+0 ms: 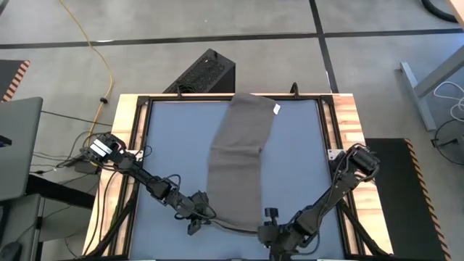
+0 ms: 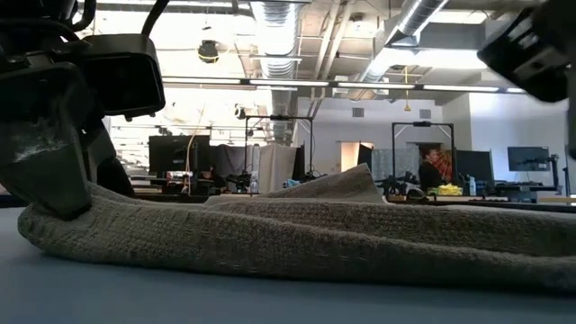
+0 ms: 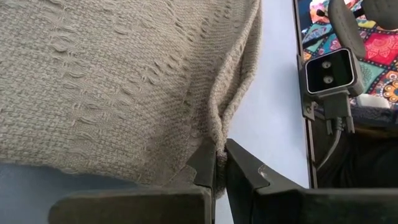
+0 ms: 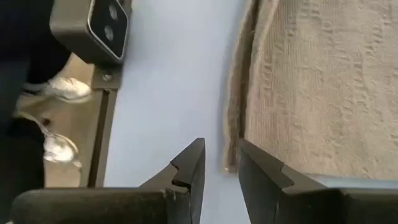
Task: Roll towel
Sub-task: Roll the gray towel
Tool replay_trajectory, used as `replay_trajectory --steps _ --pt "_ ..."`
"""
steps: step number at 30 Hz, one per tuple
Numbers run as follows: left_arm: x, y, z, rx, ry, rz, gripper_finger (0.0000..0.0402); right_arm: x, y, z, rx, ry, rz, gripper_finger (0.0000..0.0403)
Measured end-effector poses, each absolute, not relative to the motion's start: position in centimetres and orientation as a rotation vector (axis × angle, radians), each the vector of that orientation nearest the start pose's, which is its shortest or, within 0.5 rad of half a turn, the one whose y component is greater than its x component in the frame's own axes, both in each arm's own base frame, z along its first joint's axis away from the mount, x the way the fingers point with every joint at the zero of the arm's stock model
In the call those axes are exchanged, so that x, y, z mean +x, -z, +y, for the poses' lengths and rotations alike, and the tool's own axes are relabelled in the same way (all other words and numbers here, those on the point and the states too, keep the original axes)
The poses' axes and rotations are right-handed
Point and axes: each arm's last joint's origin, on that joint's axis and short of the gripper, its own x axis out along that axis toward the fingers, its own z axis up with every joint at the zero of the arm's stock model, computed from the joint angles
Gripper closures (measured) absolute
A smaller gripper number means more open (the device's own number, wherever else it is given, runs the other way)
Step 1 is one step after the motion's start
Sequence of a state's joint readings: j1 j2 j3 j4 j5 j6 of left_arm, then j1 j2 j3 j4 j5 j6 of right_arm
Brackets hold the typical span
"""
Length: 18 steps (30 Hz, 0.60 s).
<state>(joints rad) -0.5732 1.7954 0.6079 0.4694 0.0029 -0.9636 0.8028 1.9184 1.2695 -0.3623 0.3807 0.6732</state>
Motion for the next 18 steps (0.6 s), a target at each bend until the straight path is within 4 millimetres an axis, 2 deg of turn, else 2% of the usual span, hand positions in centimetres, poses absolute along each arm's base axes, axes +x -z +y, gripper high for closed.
replay_trajectory --steps 4,10,18 --pt "25.1 -9.2 -16.2 -0.681 0.173 0.891 0.0397 28.6 -16.8 27.7 0.034 -0.058 0.943 0.0284" --pt "25.1 -9.2 -16.2 -0.67 0.177 0.889 0.0397 29.6 -16.8 26.8 0.101 -0.056 0.985 0.028" --pt "25.1 -9.2 -16.3 -0.663 0.179 0.888 0.0397 30.9 -16.7 25.4 0.24 -0.15 1.11 0.0199"
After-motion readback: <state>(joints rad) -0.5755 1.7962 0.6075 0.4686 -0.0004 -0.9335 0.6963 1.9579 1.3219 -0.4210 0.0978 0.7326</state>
